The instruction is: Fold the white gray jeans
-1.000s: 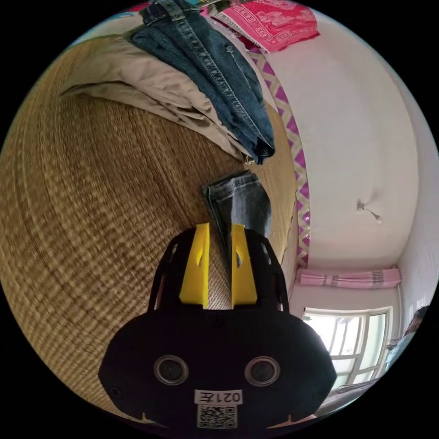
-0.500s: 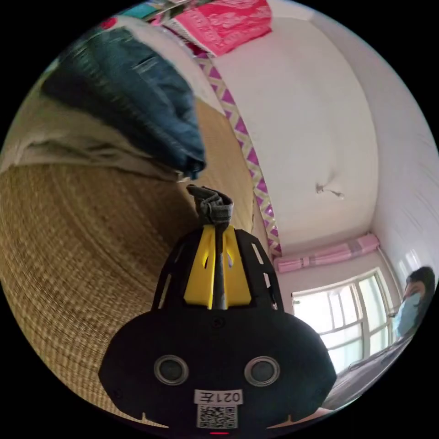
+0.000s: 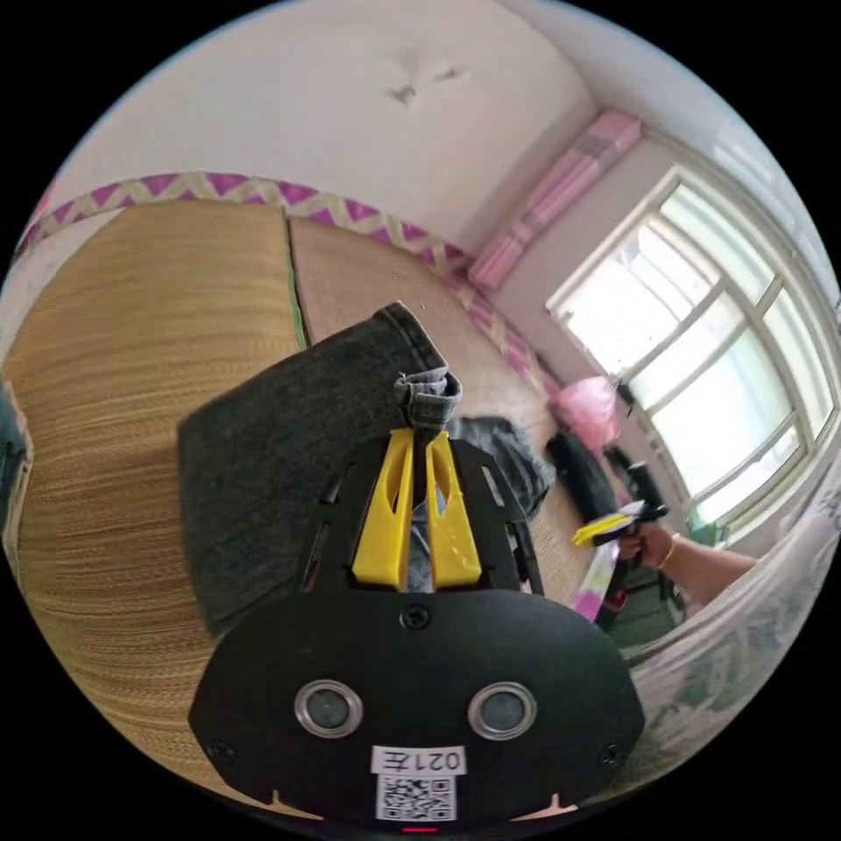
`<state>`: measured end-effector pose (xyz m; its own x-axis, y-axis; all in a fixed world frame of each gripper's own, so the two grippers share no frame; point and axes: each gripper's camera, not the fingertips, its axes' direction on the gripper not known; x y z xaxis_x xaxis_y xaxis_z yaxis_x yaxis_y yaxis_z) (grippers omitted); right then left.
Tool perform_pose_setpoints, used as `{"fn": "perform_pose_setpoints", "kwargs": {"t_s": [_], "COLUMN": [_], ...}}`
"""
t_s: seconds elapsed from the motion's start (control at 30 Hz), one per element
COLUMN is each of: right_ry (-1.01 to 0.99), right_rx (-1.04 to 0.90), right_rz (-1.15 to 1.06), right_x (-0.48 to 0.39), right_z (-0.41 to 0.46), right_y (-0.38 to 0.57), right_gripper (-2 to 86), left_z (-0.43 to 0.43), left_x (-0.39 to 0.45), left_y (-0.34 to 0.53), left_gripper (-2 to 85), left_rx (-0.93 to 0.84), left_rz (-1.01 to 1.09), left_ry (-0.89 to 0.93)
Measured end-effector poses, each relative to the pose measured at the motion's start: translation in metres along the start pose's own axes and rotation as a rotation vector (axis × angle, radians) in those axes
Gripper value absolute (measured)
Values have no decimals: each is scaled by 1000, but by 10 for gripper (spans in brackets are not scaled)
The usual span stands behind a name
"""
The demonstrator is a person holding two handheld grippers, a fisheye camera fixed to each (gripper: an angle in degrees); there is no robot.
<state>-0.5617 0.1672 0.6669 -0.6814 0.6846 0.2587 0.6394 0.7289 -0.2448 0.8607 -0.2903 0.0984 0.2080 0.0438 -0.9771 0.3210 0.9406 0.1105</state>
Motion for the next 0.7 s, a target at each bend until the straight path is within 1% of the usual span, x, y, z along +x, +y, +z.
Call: {"fn": "perform_pose_setpoints", "kwargs": {"t_s": [0.07,0.13,0.2,0.3,0.37,0.43,0.47,0.5,0.53,0.57,0.6,0.63,0.67,0.7], "right_ry": [-3,-25,-45,-48,-78,-115,-150,-189,-207,-244,-311,-346,-393,-395], "right_rx": [9,14,19,25,59,137,212,287,326,426,516,544,604,646], "right_rz": [24,50,81,100,109,141,179,244,286,384,493,546,628,699], "right_x": [6,12,18,25,31,40,48,59,66,80,95,101,111,115], "right_z": [2,5,9,13,15,13,11,10,9,9,13,17,27,36], "right_y": [19,38,59,73,74,68,63,58,56,57,59,61,63,66], "right_gripper": [58,57,56,56,58,69,80,90,94,104,116,125,141,146], "left_z": [79,121,127,117,125,141,139,140,139,136,133,125,117,114], "left_x": [11,7,5,13,16,9,2,-2,-13,-27,-33,-43,-49,-49], "left_y": [13,26,29,22,19,22,22,20,15,12,11,9,7,6], "left_gripper": [-7,-5,0,27,86,122,133,133,132,128,125,112,104,103], "left_rx": [-165,-274,-254,-200,-239,-305,-273,-276,-275,-250,-229,-182,-156,-158], "left_rz": [0,-7,-11,82,167,177,153,133,76,9,-21,-58,-73,-68], "left_ry": [-78,-129,-132,-101,-24,17,23,38,100,188,230,291,315,315]}}
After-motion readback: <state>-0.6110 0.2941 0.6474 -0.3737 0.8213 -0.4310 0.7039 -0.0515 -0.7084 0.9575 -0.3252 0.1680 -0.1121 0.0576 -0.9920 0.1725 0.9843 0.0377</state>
